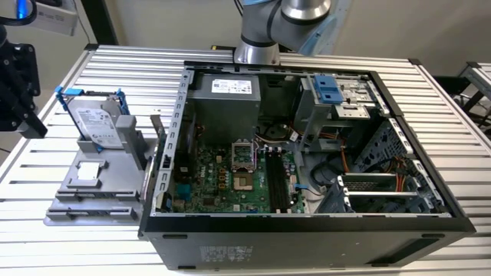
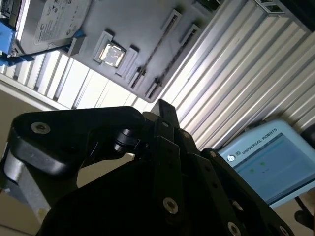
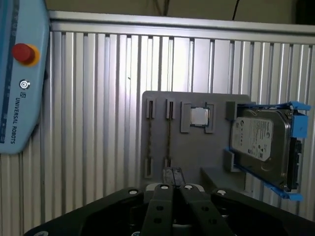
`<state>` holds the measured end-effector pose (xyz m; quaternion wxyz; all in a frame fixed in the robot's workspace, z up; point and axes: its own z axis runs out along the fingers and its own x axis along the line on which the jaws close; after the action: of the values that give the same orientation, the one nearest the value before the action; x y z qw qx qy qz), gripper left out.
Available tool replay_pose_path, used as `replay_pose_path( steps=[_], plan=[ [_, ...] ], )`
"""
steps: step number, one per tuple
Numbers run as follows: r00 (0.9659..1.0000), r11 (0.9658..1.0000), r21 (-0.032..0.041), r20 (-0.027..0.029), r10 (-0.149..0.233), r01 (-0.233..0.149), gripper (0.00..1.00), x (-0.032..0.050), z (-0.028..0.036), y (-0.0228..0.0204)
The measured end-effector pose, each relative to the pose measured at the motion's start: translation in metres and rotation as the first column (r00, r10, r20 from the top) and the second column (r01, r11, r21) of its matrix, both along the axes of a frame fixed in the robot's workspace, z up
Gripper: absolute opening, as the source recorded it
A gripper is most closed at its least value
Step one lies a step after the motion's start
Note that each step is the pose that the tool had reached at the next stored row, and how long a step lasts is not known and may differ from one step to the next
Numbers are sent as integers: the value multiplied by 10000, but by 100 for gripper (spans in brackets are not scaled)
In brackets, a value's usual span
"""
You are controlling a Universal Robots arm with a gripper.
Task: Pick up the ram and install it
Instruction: 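Pick up the ram and move it above insertion slot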
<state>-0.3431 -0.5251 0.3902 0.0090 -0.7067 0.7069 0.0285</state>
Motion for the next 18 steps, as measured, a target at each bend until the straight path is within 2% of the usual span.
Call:
replay_pose_path(
  steps=[2, 11, 12, 18],
  plan=[
    [9999, 9999, -1, 0, -106, 106, 0, 0, 0, 0],
    [9999, 9999, 10, 0, -108, 108, 0, -1, 0, 0],
    [9999, 9999, 12, 0, -108, 108, 100, 0, 0, 0],
    [9999, 9999, 19, 0, -107, 107, 100, 0, 0, 0]
  ],
)
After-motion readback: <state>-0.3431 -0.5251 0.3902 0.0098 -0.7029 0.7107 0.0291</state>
